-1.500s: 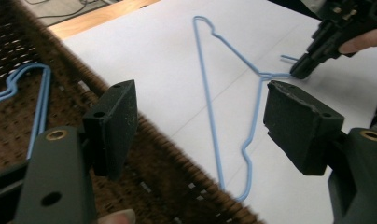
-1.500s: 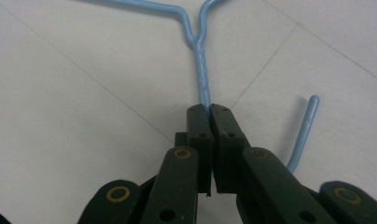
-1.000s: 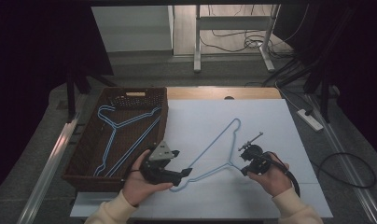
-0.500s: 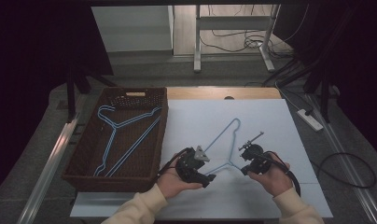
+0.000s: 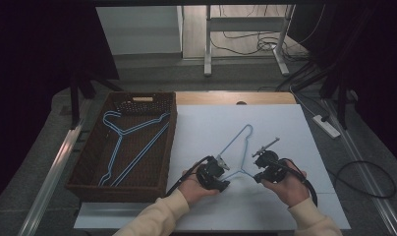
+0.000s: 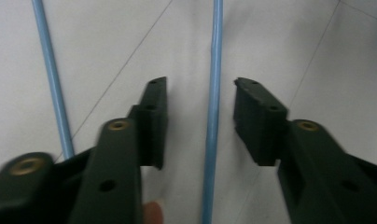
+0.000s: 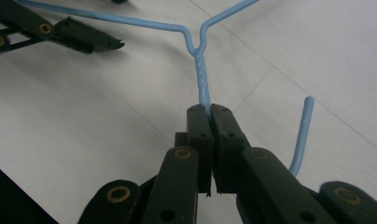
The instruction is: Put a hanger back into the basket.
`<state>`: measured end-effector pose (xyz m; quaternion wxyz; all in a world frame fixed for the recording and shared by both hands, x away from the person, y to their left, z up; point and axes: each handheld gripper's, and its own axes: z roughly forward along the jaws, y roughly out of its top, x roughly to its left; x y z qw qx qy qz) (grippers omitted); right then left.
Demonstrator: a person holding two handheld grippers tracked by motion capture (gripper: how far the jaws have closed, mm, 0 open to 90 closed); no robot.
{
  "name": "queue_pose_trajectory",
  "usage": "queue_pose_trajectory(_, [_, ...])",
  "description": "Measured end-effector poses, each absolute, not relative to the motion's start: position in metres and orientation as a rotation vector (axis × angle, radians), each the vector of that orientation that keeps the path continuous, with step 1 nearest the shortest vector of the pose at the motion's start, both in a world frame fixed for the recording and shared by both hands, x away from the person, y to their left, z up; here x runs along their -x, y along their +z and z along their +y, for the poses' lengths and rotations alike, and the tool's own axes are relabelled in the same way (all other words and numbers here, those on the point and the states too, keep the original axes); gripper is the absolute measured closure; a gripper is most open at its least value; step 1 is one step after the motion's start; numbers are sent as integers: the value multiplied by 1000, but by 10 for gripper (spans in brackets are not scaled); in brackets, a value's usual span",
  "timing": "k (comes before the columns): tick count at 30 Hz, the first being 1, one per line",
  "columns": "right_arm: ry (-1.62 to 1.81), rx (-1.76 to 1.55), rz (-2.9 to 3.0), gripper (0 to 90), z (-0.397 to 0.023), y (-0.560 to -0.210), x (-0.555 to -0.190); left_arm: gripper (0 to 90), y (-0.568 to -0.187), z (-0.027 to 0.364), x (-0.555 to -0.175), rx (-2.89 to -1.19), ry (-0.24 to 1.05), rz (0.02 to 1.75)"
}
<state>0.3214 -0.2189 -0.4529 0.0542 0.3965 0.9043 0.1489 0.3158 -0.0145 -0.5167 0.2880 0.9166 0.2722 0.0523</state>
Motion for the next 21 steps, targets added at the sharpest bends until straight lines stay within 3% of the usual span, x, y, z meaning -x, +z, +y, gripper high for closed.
queue_pose_trajectory(3, [462, -1199, 2741, 881, -218, -451, -321, 652, -517, -15, -315, -2449, 138, 723])
queue_pose_trajectory(5, [467, -1198, 2738, 881, -217, -449, -321, 766, -517, -14, -316, -2446, 123, 721])
queue_pose_trajectory(8, [480, -1190, 2733, 880, -217, -447, -320, 842, -516, -12, -317, -2445, 103, 724])
queue_pose_trajectory(17, [564, -1167, 2706, 871, -222, -443, -319, 860, -513, -11, -315, -2427, 112, 719])
queue_pose_trajectory(18, [597, -1154, 2699, 847, -224, -443, -319, 860, -512, -10, -315, -2415, 111, 725])
queue_pose_trajectory(19, [743, -1145, 2670, 720, -228, -441, -318, 861, -510, -8, -315, -2398, 112, 730])
queue_pose_trajectory(20, [817, -1129, 2645, 662, -231, -439, -317, 861, -509, -7, -315, -2390, 116, 734])
queue_pose_trajectory(21, [817, -1129, 2645, 662, -231, -439, -317, 861, -509, -7, -315, -2390, 116, 734])
